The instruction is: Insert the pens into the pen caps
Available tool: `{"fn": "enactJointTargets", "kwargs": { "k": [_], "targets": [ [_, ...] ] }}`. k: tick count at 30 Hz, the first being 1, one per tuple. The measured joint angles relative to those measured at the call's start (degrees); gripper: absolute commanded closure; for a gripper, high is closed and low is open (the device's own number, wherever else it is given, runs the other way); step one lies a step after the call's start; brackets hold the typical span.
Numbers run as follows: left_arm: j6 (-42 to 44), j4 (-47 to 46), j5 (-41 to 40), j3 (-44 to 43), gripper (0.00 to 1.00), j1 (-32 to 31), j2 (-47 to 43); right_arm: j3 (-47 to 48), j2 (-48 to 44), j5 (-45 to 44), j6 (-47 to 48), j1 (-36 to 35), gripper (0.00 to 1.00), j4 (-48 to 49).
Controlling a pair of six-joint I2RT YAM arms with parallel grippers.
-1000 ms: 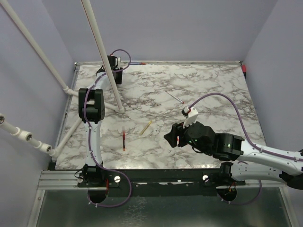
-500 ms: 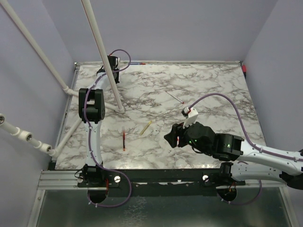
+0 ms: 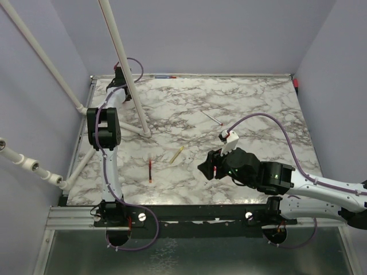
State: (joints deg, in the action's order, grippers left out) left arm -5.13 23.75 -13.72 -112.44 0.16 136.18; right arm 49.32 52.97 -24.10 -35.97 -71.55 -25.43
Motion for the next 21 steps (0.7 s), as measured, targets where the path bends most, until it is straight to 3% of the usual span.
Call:
{"fn": "enactJointTargets", "kwargs": {
  "k": [13,21],
  "targets": [
    [-6.8,0.1,-2.4,9.0,1.00,5.0,-14.1,0.0,0.4,1.0,0.6,0.0,0.41,0.2],
    [-10.7,-0.9,-2.8,20.7,1.00,5.4,-24.5,1.4,1.9,0.9,1.9,0.0,0.41,0.4]
  ]
}}
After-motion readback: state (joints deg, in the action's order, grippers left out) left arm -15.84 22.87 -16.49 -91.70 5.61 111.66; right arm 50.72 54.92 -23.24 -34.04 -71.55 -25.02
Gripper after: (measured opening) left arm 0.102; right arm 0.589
